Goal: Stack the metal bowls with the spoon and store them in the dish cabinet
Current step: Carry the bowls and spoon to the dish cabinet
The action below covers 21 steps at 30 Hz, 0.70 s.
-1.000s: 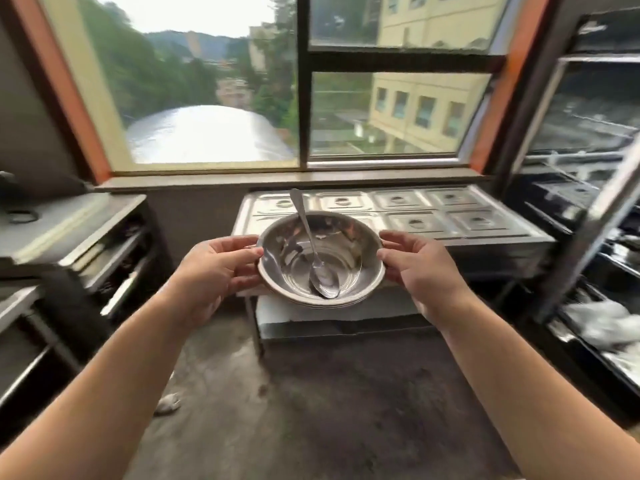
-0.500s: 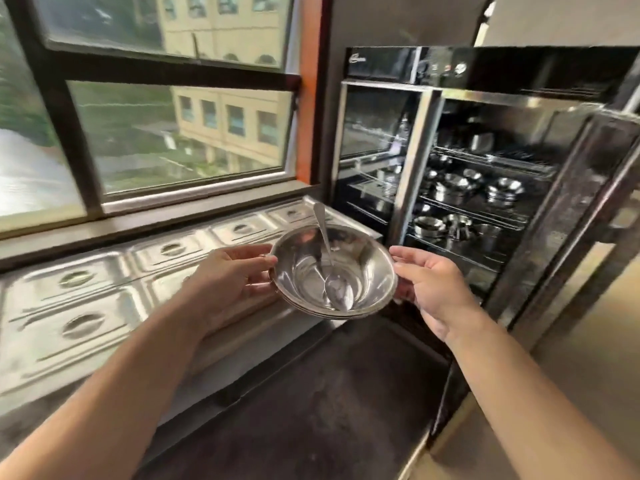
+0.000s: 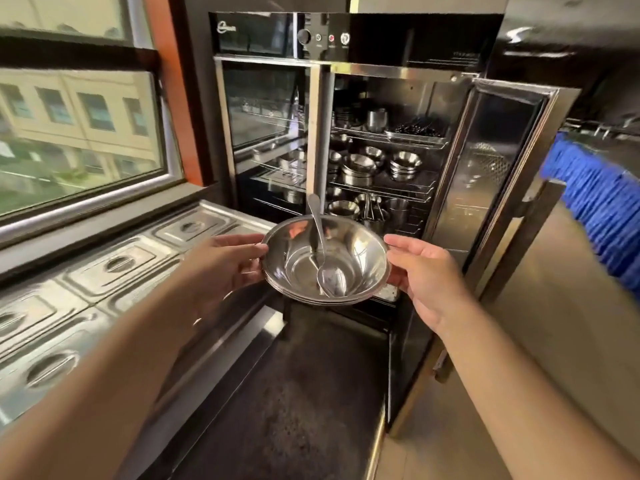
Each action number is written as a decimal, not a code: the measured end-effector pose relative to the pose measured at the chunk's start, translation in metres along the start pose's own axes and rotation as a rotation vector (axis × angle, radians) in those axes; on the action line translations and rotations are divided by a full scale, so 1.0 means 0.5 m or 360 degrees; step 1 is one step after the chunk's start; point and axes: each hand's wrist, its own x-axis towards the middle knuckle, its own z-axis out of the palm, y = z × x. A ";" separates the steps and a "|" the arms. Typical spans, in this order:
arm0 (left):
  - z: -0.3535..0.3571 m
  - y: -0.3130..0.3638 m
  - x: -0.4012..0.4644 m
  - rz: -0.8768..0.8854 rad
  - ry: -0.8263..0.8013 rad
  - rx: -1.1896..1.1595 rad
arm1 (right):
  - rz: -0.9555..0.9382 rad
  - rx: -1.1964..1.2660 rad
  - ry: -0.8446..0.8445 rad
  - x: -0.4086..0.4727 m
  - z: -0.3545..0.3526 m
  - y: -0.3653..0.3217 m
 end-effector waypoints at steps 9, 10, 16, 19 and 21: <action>0.124 0.040 0.305 -0.0011 -0.0007 0.0013 | -0.0030 0.0197 0.0044 0.333 -0.038 -0.015; 0.136 0.049 0.342 -0.0012 -0.0012 0.0028 | -0.0039 0.0211 0.0038 0.375 -0.041 -0.022; 0.182 0.066 0.519 0.0012 0.0024 -0.0002 | -0.0079 0.0258 0.0085 0.557 -0.038 -0.033; 0.199 0.062 0.602 -0.0005 -0.0002 -0.0011 | -0.0050 0.0279 0.0120 0.628 -0.034 -0.023; 0.206 0.054 0.659 -0.0020 -0.0029 0.0008 | -0.0031 0.0271 0.0175 0.673 -0.030 -0.010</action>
